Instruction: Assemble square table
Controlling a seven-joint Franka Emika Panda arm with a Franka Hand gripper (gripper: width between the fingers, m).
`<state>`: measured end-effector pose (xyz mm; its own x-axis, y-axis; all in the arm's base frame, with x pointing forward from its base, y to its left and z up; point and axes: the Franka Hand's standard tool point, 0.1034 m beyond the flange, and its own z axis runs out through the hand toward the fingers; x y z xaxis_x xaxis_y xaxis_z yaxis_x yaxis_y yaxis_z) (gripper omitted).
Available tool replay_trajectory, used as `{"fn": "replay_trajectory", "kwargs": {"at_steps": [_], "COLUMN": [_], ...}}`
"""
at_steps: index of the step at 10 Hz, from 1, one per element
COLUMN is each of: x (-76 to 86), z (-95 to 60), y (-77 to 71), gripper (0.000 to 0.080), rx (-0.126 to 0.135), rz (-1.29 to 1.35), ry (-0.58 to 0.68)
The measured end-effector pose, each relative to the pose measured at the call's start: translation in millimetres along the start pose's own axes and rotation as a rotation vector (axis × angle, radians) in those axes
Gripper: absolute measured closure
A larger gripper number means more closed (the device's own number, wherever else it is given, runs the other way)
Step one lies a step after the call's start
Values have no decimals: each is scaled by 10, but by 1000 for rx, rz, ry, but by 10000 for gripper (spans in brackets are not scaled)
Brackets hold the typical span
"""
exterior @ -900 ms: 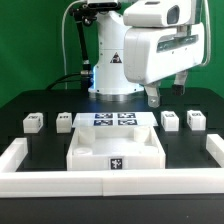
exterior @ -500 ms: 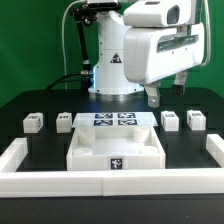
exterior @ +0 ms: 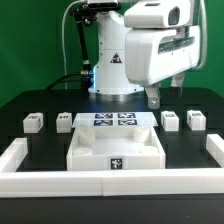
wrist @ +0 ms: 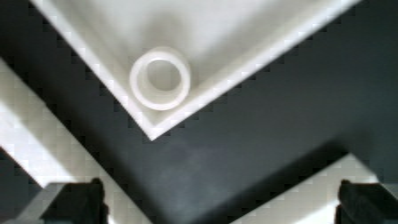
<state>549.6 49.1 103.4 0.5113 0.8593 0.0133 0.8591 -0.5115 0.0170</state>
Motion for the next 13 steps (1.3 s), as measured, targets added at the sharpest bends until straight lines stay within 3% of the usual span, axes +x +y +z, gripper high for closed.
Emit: {"fn": "replay_trajectory", "kwargs": {"at_steps": [2,4,7,8,10,13], "x": [-275,-470,-473,-526,-631,-778], "z": [123,200,208,226,262,266], "y": [-112,-118,-117,-102,-119,-136], "gripper": [150,150,150,150,150,150], "rx": [7,22,22,11,22,27], "rz": [-172,-219,-225,-352,-455,-401], "ry": [-6,-16,-16,-20,-39,-37]}}
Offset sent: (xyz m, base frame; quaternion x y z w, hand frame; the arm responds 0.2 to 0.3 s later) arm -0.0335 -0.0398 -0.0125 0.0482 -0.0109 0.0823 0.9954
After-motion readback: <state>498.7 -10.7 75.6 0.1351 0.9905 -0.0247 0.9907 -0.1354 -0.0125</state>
